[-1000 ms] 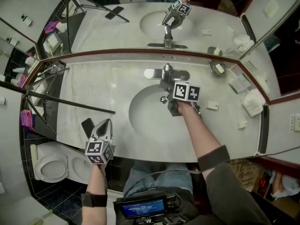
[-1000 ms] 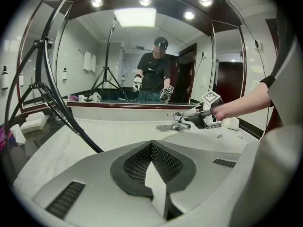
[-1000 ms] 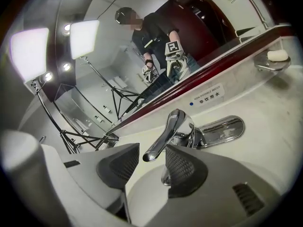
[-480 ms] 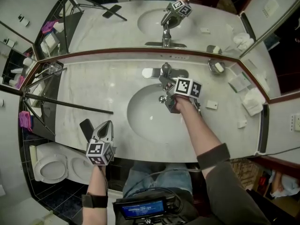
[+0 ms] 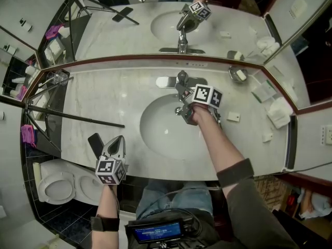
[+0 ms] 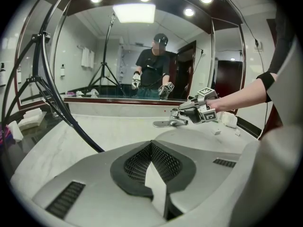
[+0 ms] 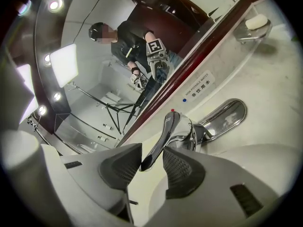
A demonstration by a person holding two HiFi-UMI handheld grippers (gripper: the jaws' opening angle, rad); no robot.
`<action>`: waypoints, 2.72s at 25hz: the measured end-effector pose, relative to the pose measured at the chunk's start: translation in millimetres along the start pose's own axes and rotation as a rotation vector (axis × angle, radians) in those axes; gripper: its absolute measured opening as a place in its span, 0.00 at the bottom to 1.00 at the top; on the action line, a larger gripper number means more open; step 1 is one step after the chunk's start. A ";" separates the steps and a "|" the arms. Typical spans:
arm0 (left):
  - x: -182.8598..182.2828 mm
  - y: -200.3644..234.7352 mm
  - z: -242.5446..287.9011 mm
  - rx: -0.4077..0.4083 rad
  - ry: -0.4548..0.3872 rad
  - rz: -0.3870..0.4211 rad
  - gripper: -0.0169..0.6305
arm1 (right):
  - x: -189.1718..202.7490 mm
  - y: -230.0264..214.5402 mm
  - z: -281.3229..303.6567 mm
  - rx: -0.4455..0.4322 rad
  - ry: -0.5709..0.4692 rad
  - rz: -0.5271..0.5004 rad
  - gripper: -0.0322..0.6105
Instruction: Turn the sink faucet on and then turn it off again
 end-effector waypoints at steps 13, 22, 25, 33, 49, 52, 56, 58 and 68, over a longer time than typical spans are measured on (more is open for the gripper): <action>2.5 3.8 -3.1 -0.009 0.003 -0.008 0.03 | -11.1 2.1 -1.2 -0.010 -0.022 0.056 0.31; -3.9 4.1 -2.2 0.016 -0.004 0.013 0.03 | -17.3 4.1 -0.6 -0.006 -0.035 0.093 0.32; -4.0 5.5 -1.1 0.007 -0.005 0.002 0.03 | -20.2 3.7 -0.4 -0.004 -0.038 0.098 0.33; -6.0 8.6 -1.8 -0.004 -0.025 -0.013 0.03 | -31.2 4.4 0.9 0.009 -0.040 0.132 0.35; -8.9 5.8 -7.2 0.007 -0.025 -0.002 0.03 | -28.0 4.7 1.4 0.036 -0.003 0.176 0.35; -14.4 3.3 -8.4 0.021 -0.037 0.010 0.03 | -23.0 4.8 -1.6 0.062 0.027 0.153 0.35; -22.6 7.7 -11.1 0.001 -0.056 -0.003 0.03 | -22.0 11.8 -13.2 0.079 0.040 0.110 0.33; -25.7 7.4 -11.8 0.005 -0.066 -0.001 0.03 | -21.8 18.2 -21.9 0.080 0.043 0.077 0.33; -42.8 -5.7 -7.7 0.083 -0.090 0.038 0.03 | -16.3 55.9 -106.7 0.117 -0.033 -0.283 0.12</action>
Point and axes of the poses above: the fingertips, and each gripper's own axes: z forward along the fingers, y to its left, x out of its underside, the point moved 8 cm from there along -z, backward along the fingers, and after that the axes turned 3 degrees about y, right-handed, at the moved point
